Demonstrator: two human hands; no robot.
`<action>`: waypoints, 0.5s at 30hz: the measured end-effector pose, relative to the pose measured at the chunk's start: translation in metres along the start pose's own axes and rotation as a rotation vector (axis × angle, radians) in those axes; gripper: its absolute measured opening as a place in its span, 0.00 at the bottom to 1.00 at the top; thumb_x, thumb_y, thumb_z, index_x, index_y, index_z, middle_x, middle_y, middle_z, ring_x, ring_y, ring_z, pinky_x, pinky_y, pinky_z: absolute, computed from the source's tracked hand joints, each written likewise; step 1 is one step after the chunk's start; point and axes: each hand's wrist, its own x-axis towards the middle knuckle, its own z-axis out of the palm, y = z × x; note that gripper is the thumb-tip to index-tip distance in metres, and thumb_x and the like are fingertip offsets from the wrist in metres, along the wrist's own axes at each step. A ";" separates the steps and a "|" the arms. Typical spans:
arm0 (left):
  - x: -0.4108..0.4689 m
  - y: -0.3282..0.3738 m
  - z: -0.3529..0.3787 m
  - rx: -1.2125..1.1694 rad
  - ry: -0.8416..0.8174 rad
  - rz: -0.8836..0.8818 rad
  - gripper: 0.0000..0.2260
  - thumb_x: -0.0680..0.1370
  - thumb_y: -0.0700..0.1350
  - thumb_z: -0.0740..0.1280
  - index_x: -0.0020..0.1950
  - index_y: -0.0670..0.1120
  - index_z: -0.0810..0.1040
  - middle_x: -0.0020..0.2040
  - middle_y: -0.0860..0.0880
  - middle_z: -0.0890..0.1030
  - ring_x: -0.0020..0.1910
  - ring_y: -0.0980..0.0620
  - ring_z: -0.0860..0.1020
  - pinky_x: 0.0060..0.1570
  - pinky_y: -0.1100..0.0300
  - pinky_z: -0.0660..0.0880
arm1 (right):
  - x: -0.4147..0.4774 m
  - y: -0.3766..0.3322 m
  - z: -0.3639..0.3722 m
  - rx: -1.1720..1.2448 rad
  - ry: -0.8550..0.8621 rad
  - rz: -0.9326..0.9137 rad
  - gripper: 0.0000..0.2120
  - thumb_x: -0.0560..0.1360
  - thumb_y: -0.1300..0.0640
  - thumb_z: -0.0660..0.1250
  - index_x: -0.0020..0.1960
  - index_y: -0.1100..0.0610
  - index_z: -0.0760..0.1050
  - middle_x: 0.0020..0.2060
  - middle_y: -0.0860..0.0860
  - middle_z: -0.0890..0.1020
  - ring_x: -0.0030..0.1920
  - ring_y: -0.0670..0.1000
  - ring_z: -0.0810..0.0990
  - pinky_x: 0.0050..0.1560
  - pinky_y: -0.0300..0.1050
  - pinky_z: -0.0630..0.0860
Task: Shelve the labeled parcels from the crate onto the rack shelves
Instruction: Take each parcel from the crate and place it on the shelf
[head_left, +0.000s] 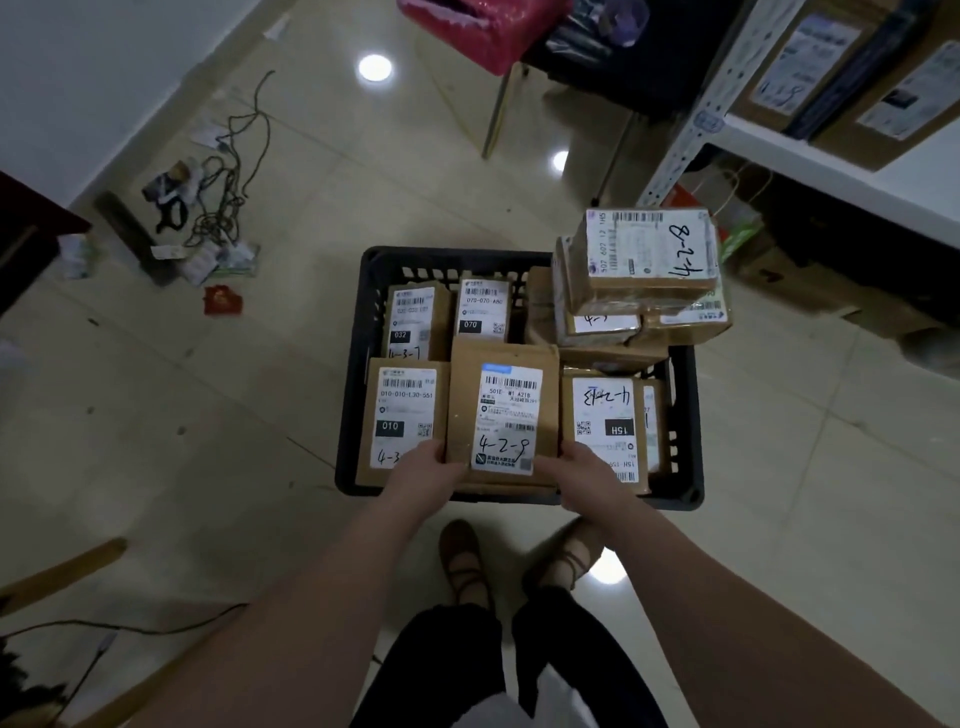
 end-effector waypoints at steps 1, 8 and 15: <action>0.001 0.001 -0.001 -0.031 -0.015 -0.013 0.14 0.78 0.43 0.65 0.64 0.47 0.75 0.59 0.48 0.78 0.55 0.49 0.76 0.54 0.54 0.74 | 0.000 -0.001 0.001 0.045 -0.017 0.021 0.27 0.71 0.47 0.71 0.67 0.56 0.72 0.54 0.49 0.80 0.52 0.49 0.78 0.47 0.43 0.76; 0.002 0.009 -0.013 -0.256 -0.079 -0.074 0.16 0.76 0.46 0.68 0.64 0.46 0.75 0.55 0.49 0.80 0.53 0.50 0.78 0.47 0.58 0.76 | -0.005 0.000 -0.011 0.324 -0.017 -0.005 0.08 0.79 0.51 0.64 0.51 0.53 0.81 0.53 0.51 0.84 0.58 0.53 0.80 0.64 0.54 0.73; -0.022 0.018 -0.028 -0.477 -0.008 0.009 0.14 0.76 0.50 0.69 0.59 0.46 0.77 0.54 0.48 0.81 0.53 0.50 0.78 0.41 0.60 0.71 | -0.025 -0.011 -0.022 0.522 0.078 -0.084 0.11 0.77 0.47 0.65 0.51 0.53 0.81 0.53 0.51 0.83 0.60 0.53 0.77 0.66 0.55 0.66</action>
